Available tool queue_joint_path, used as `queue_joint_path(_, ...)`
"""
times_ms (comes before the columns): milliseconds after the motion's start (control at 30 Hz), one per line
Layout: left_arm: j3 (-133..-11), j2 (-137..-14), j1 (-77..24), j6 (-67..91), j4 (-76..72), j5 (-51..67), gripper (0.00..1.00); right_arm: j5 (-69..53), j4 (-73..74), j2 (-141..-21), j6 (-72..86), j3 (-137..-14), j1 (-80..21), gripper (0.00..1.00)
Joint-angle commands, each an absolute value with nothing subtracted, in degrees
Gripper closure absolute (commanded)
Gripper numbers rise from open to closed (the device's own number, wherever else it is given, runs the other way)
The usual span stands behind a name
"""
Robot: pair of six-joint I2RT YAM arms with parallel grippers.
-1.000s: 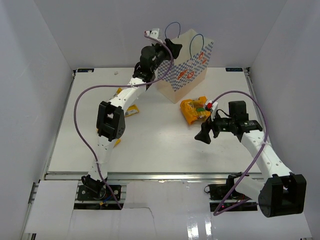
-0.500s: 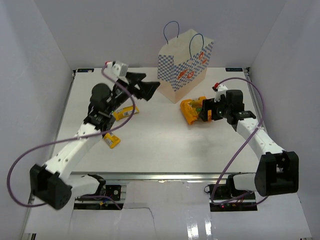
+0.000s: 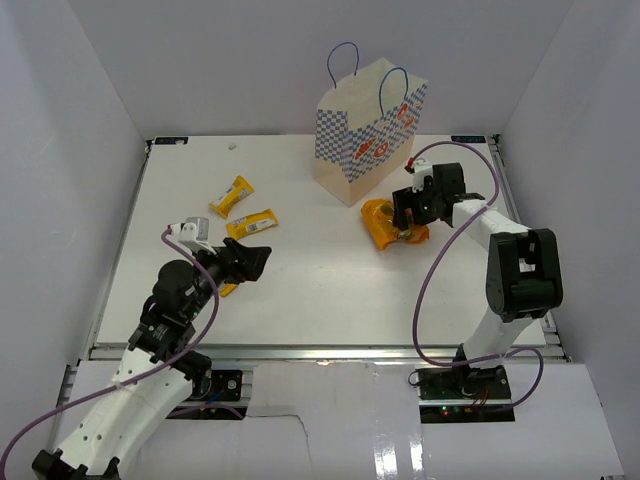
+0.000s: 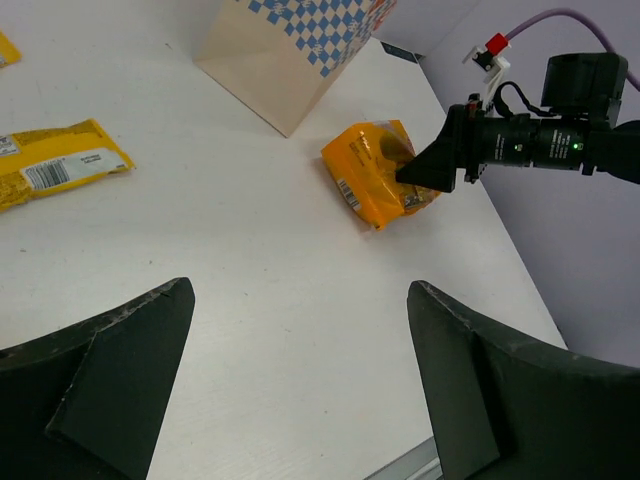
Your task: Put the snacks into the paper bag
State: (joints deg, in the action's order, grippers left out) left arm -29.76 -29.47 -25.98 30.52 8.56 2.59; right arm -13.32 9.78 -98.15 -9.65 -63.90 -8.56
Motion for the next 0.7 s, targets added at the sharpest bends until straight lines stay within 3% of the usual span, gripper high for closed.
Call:
queue_joint_path(0, -28.22, -26.37, -25.75, 35.85, 12.83, -1.84, 0.02, -14.75, 10.55, -99.93, -15.38, -66.53, -7.82, 0.10)
queue_joint_path(133, -27.95, -26.36, -25.75, 36.39, 13.36, -2.37, 0.02, -22.03, 10.89, -101.86, -18.71, -65.22, -5.55, 0.10)
queue_joint_path(267, -29.61, -29.17, -25.75, 35.42, 13.97, -1.76, 0.02, -32.15, 10.90, -104.75, -18.72, -64.68, -2.55, 0.01)
queue_joint_path(633, -28.13, -30.15, -25.75, 35.86, 11.96, -1.14, 0.02, -28.30, 12.66, -107.40, -23.73, -64.60, -1.76, 0.44)
queue_joint_path(667, -27.95, -30.15, -25.75, 35.86, 11.78, -1.14, 0.02, -28.82, 12.74, -107.32, -23.99, -64.51, -1.67, 0.53)
